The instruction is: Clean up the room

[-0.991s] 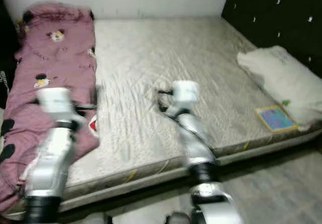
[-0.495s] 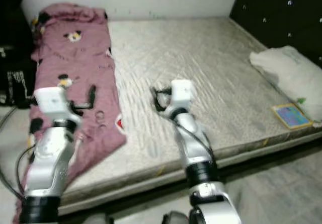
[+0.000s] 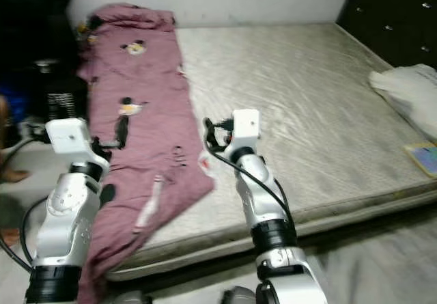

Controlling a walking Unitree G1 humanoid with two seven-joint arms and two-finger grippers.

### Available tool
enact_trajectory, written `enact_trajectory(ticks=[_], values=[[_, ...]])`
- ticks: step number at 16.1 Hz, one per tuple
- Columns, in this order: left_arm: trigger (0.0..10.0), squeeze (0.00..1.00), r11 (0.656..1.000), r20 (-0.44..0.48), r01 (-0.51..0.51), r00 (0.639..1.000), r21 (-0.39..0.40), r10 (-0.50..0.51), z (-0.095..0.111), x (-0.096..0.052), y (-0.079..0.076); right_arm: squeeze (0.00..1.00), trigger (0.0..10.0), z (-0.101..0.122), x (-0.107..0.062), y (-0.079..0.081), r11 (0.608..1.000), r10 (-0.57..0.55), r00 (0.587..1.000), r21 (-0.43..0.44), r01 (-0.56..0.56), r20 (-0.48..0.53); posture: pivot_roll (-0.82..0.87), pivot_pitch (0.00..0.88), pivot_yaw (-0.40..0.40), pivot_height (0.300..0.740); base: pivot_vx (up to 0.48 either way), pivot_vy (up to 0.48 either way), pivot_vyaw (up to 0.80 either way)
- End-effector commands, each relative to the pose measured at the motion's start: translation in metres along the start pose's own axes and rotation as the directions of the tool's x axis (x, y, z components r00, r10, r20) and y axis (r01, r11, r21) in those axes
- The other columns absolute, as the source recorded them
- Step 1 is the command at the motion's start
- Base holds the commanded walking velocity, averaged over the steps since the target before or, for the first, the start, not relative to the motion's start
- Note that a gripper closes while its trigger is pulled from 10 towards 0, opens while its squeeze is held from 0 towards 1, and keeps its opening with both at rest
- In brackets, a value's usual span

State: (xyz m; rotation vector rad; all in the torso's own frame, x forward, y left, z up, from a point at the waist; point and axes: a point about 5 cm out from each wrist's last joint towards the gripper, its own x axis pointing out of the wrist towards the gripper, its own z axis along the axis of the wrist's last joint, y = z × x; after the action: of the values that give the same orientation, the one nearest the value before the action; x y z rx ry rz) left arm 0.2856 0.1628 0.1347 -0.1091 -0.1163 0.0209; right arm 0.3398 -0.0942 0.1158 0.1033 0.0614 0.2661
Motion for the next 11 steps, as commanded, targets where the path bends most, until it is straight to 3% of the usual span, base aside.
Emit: enact_trajectory(ticks=[1, 4, 6, 11], values=[[10.0, 0.0, 1.0, -0.004, 0.01, 1.0, 0.024, -0.01, -0.001, 0.0, -0.008, 0.0, 10.0, 0.0, -0.003, -0.015, 0.999, -0.051, 0.999, -0.007, 0.051, -0.002, -0.04, 0.0, -0.045, 0.74, 0.0, 0.0, 0.0], [10.0, 0.0, 0.988, -0.017, -0.096, 0.995, 0.121, 0.099, -0.001, -0.001, 0.005, 0.0, 10.0, 0.0, -0.005, -0.018, 0.998, -0.064, 0.998, -0.004, 0.064, 0.002, -0.05, 0.0, -0.042, 0.74, 0.0, 0.0, 0.0], [10.0, 0.0, 0.991, -0.023, -0.12, 0.992, 0.063, 0.121, -0.001, -0.007, 0.021, 0.0, 10.0, 0.003, -0.011, -0.021, 0.997, -0.077, 0.997, -0.001, 0.077, 0.014, -0.05, 0.0, -0.037, 0.74, 0.0, 0.0, 0.0], [10.0, 0.0, 0.97, -0.005, -0.194, 0.98, 0.143, 0.197, 0.0, -0.024, 0.047, 0.0, 10.0, 0.003, -0.028, -0.032, 0.993, -0.113, 0.993, 0.033, 0.112, 0.022, -0.04, 0.001, -0.024, 0.74, 0.0, 0.0, 0.0]])
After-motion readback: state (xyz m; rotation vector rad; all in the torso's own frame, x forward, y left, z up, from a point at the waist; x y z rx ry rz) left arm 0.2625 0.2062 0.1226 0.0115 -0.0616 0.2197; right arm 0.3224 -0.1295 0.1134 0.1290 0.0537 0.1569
